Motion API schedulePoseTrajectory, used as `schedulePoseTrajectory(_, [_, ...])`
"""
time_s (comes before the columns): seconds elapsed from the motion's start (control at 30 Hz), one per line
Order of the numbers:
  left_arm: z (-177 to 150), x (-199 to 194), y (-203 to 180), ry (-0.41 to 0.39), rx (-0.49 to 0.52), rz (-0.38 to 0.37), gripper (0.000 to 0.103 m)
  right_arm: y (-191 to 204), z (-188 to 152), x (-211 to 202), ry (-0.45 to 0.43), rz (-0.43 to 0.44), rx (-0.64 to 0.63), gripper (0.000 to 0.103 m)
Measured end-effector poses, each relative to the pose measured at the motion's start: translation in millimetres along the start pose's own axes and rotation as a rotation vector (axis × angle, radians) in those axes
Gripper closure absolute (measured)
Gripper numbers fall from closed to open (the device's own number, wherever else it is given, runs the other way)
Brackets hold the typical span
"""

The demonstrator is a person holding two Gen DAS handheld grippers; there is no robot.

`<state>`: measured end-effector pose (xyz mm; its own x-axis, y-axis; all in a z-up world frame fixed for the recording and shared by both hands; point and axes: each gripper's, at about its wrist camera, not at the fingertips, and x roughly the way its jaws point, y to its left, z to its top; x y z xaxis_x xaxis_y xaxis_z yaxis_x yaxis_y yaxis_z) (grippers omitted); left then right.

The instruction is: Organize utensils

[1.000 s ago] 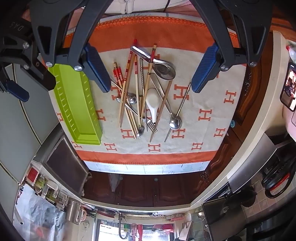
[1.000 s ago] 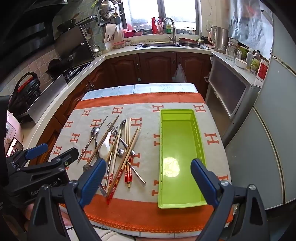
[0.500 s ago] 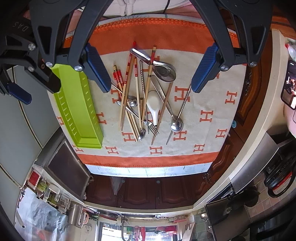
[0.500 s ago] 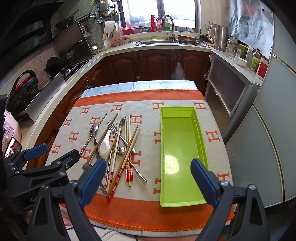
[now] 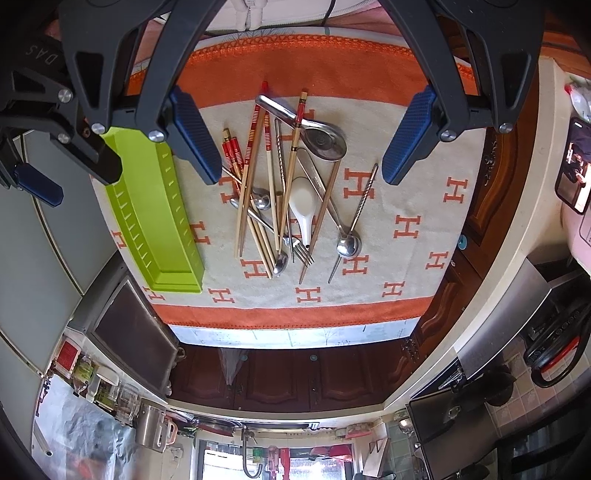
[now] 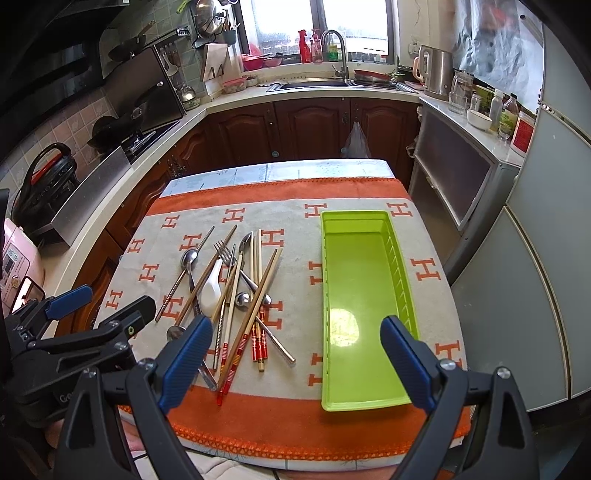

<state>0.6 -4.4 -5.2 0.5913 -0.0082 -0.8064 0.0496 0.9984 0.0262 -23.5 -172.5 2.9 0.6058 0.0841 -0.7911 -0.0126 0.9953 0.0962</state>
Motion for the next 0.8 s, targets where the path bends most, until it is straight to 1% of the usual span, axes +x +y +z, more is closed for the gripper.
schedulePoseTrajectory(0.8, [0.0, -4.5, 5.2, 0.001, -0.007, -0.001, 0.016, 0.7, 0.5, -1.8, -0.003, -0.002, -0.001, 0.01])
